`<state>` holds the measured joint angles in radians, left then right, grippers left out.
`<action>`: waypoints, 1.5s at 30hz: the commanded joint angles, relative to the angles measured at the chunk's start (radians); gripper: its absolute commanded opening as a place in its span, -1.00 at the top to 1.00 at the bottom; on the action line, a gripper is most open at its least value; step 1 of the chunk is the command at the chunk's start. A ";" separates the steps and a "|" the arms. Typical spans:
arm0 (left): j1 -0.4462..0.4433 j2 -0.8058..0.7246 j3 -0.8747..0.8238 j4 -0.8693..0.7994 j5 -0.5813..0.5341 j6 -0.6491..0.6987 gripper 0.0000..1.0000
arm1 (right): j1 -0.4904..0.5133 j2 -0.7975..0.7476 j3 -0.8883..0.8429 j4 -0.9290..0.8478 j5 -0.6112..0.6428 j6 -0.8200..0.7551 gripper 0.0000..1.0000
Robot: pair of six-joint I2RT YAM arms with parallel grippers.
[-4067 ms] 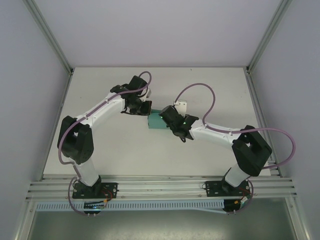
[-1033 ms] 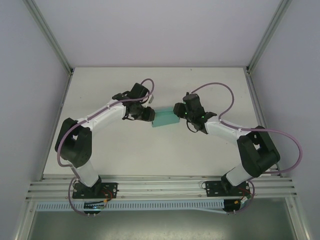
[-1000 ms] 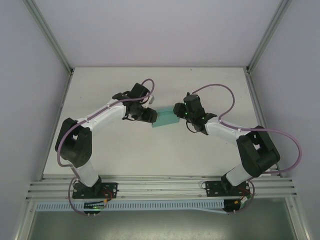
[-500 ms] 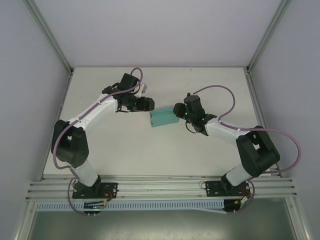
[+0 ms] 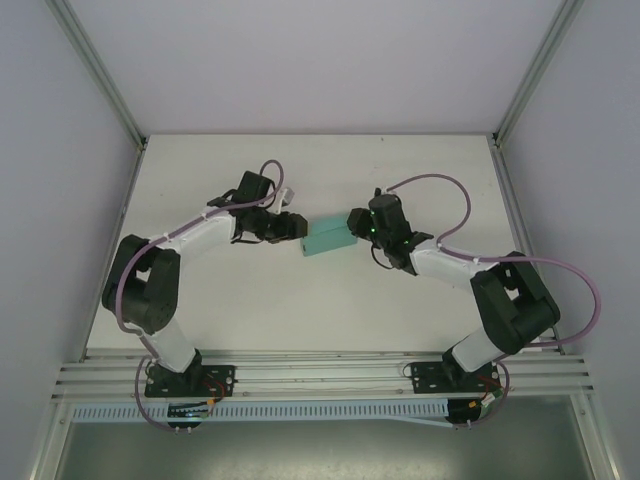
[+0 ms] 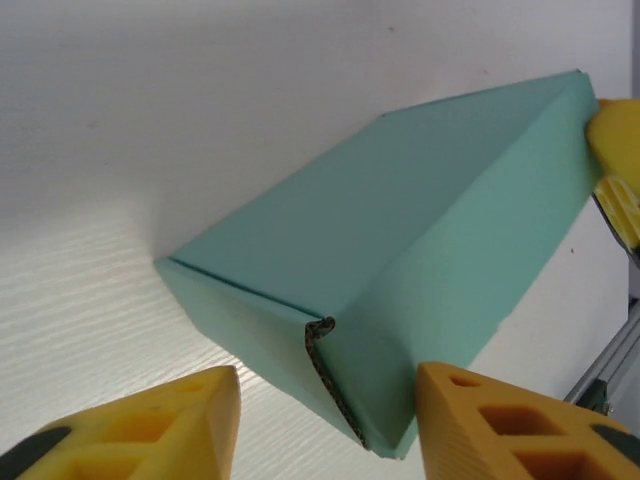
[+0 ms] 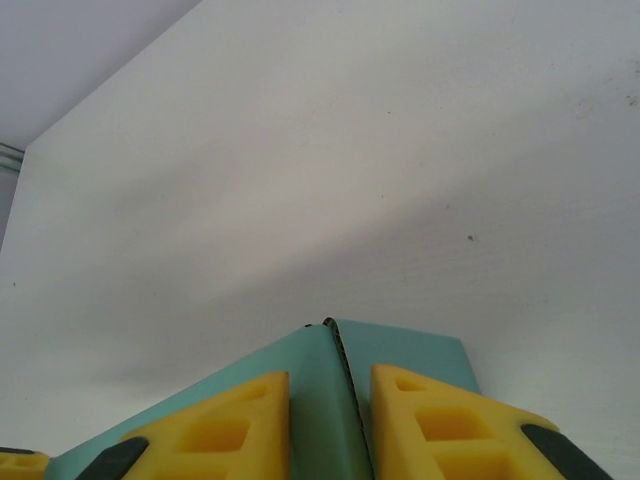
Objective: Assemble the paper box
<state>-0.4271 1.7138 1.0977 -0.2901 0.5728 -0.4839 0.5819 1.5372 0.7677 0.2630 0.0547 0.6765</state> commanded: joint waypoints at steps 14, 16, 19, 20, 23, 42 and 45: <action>0.066 0.138 -0.203 0.065 0.032 -0.028 0.86 | -0.108 0.191 -0.274 0.105 -0.254 -0.130 0.73; 0.067 0.131 -0.214 0.057 0.006 -0.027 0.87 | -0.135 0.207 -0.295 0.108 -0.232 -0.102 0.71; 0.066 0.120 -0.233 0.050 -0.016 -0.026 0.88 | -0.182 0.222 -0.313 0.107 -0.251 -0.041 0.69; 0.067 0.119 -0.235 0.044 -0.023 -0.026 0.87 | -0.188 0.222 -0.306 0.073 -0.243 -0.019 0.69; 0.067 0.124 -0.237 0.033 -0.039 -0.027 0.90 | -0.186 0.208 -0.267 -0.063 -0.225 0.013 0.67; 0.066 0.107 -0.223 0.042 -0.015 -0.031 1.00 | -0.184 0.124 -0.107 -0.377 -0.350 0.088 1.00; 0.066 0.098 -0.219 0.051 -0.009 -0.027 1.00 | -0.179 0.069 -0.063 -0.416 -0.327 0.079 0.95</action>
<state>-0.3553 1.7256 0.9577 0.0082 0.7513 -0.5476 0.4004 1.5665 0.7532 0.3115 -0.3569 0.7715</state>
